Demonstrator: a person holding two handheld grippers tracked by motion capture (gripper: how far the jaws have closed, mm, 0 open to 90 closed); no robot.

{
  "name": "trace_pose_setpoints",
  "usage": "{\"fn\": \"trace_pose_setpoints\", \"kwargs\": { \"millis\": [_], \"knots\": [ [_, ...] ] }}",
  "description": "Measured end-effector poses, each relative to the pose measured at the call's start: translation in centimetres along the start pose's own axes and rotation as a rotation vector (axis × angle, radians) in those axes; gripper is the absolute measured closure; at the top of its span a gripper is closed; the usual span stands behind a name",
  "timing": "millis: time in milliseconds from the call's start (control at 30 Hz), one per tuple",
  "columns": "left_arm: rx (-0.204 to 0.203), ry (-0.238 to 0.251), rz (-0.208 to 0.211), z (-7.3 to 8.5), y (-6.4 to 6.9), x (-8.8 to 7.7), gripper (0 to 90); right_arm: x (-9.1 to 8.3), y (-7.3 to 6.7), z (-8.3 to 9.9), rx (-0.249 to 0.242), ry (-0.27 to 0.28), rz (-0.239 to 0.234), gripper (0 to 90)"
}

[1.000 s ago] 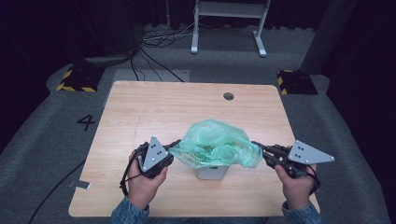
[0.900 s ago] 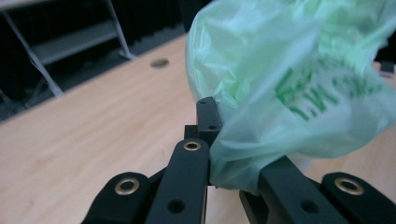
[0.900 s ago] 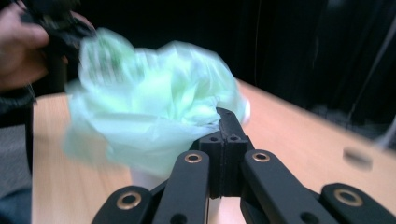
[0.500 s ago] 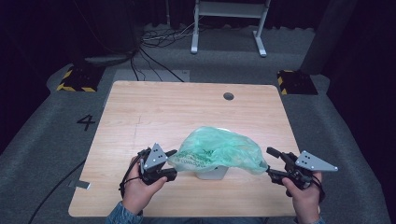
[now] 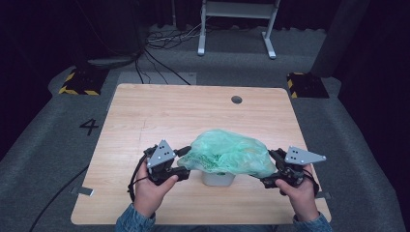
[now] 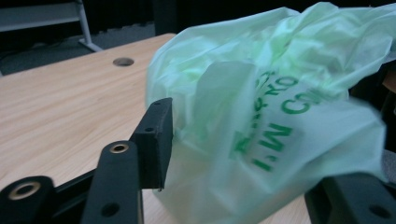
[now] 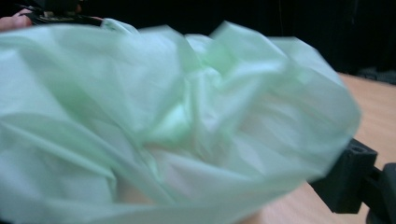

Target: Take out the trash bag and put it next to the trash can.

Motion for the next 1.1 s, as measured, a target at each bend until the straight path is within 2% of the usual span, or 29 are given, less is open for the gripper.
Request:
{"fn": "trace_pose_setpoints", "kwargs": {
  "millis": [33,100,133,200,233,267,300,367,400,433,467,533,600,667,700,767,800,833,867,933,967,1033,1100],
  "knots": [
    [0.0,0.0,0.0,0.0,0.0,0.0,49.5,0.0,0.0,0.0,0.0,0.0,0.0,19.4],
    [0.003,0.005,0.024,-0.7,0.7,0.6,52.2,1.3,-0.8,-1.6,-0.034,-0.001,-0.014,19.3],
    [0.009,0.003,0.031,-0.9,0.9,0.9,52.2,1.3,-0.8,-1.6,-0.034,-0.001,-0.014,19.3],
    [0.016,-0.005,0.052,-1.4,1.4,1.6,56.3,3.0,-1.5,-2.6,-0.067,-0.022,-0.019,18.3],
    [-0.007,-0.024,0.064,-1.6,1.7,2.3,57.2,3.6,-1.8,-2.9,-0.077,-0.029,-0.024,18.2],
    [-0.012,-0.039,0.069,-1.6,1.8,2.5,57.5,4.2,-2.0,-3.1,-0.089,-0.037,-0.031,18.1],
    [-0.012,-0.039,0.069,-1.6,1.8,2.5,58.1,4.8,-2.3,-3.3,-0.097,-0.048,-0.039,17.2],
    [-0.025,-0.045,0.096,-2.0,2.2,3.0,59.4,5.9,-2.6,-3.5,-0.111,-0.07,-0.041,16.6],
    [-0.025,-0.045,0.096,-2.0,2.2,3.0,61.8,5.9,-2.6,-3.5,-0.111,-0.07,-0.041,16.6],
    [-0.022,-0.043,0.085,-2.2,2.1,3.1,63.9,6.8,-2.7,-3.6,-0.133,-0.097,-0.033,14.6],
    [-0.034,-0.033,0.108,-2.4,2.2,3.0,63.6,7.0,-2.9,-3.6,-0.134,-0.106,-0.042,15.6],
    [-0.044,-0.025,0.123,-2.5,2.2,2.8,66.8,7.5,-3.0,-3.6,-0.143,-0.127,-0.036,15.1],
    [-0.056,0.004,0.155,-2.9,2.4,2.6,66.7,7.6,-3.0,-3.5,-0.159,-0.142,-0.03,16.4],
    [-0.054,0.012,0.163,-3.0,2.5,2.5,67.8,7.7,-2.9,-3.5,-0.161,-0.152,-0.022,16.7],
    [-0.043,0.032,0.174,-3.4,2.8,2.4,68.1,7.9,-2.9,-3.4,-0.158,-0.166,-0.026,20.1],
    [-0.027,0.027,0.182,-3.6,3.3,2.4,68.4,8.2,-2.9,-3.1,-0.151,-0.198,-0.028,29.1],
    [-0.027,0.027,0.182,-3.6,3.3,2.4,68.5,8.3,-2.9,-3.1,-0.164,-0.212,-0.007,37.2],
    [-0.02,0.022,0.185,-3.6,3.5,2.5,68.5,8.2,-2.8,-3.0,-0.18,-0.236,0.014,50.2],
    [-0.009,0.014,0.179,-3.5,3.6,2.6,68.4,8.1,-2.9,-3.0,-0.178,-0.26,0.018,60.2],
    [-0.017,0.016,0.176,-3.4,3.4,2.7,67.8,8.1,-3.1,-3.0,-0.146,-0.272,-0.003,73.3],
    [-0.017,0.016,0.176,-3.4,3.4,2.7,66.4,8.1,-3.1,-3.0,-0.146,-0.272,-0.003,73.3],
    [-0.02,0.024,0.168,-3.3,3.2,2.5,62.9,7.9,-3.0,-3.0,-0.148,-0.277,-0.002,87.6],
    [-0.016,0.041,0.131,-3.2,2.6,2.0,54.3,7.8,-2.9,-3.1,-0.152,-0.267,0.0,88.8]
  ]
}}
Point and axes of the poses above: each handheld gripper's, and its own axes: x roughly forward along the jaws, z roughly out of its underside, y roughly to its right, the point moved 9 cm from there along x, roughly forward along the jaws, and after that the axes turned 5 degrees about -y, right-handed, at the moved point
